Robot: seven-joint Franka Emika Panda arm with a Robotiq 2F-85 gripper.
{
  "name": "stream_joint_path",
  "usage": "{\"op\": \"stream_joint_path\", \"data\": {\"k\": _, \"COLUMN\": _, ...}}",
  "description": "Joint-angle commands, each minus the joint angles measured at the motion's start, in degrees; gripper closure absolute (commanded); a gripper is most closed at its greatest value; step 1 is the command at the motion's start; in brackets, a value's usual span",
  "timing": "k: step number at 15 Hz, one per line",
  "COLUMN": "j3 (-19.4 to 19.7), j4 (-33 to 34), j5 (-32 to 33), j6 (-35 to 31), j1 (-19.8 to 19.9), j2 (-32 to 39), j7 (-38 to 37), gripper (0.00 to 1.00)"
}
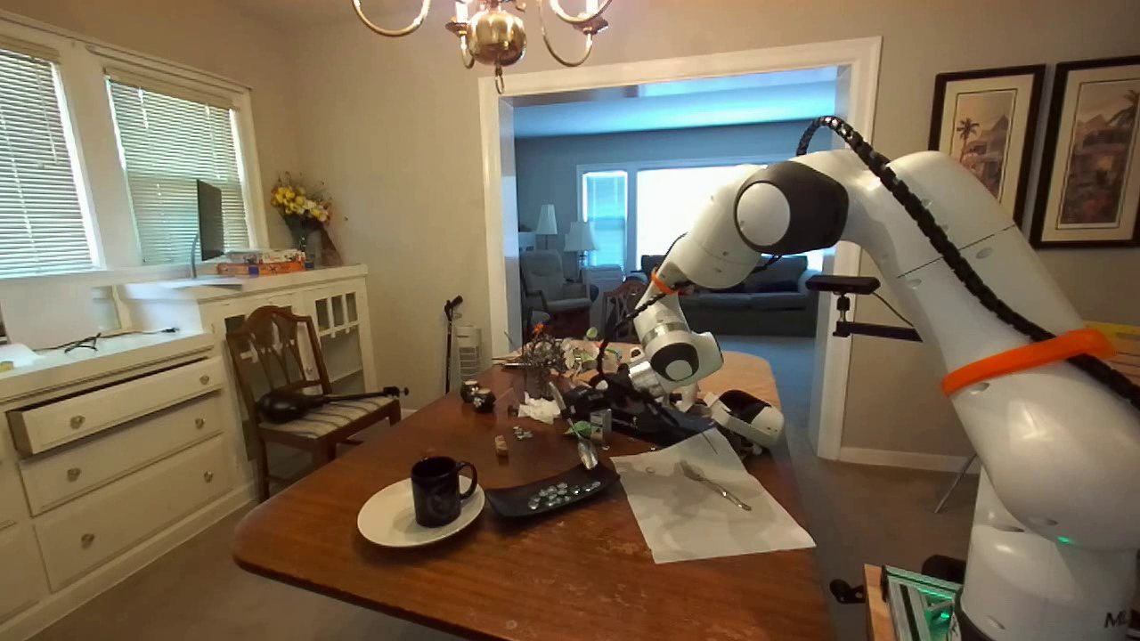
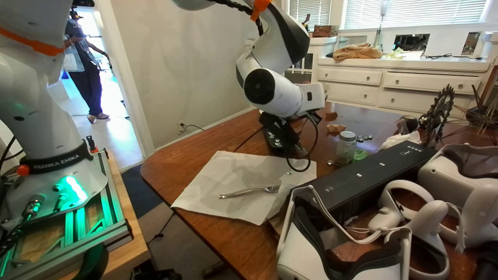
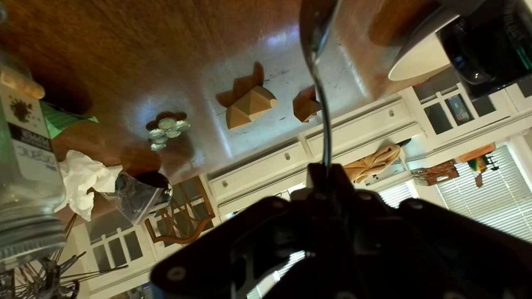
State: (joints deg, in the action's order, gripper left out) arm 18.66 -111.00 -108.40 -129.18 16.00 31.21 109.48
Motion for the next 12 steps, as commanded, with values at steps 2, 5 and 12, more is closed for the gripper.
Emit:
{"op": "stream_joint_path", "data": {"k": 2, "j3": -0.7, "j4": 2.8, "j5": 3.0, "j6": 0.8, "j1": 0.4, "j2": 1.7, "j7": -1.5, "gripper": 0.99}}
{"op": "stream_joint_path", "data": {"k": 5, "j3": -1.2, "j4": 6.2, "j5": 7.9, "j6": 3.2, "j1": 0.6, "j2": 3.3, "j7": -2.3, "gripper": 0.99}}
{"op": "stream_joint_path", "data": {"k": 12, "j3": -3.7, "j4": 18.8, "j5": 23.9, "j6": 16.4, "j1": 2.9, "j2": 10.4, "j7": -7.5, "gripper": 0.99}}
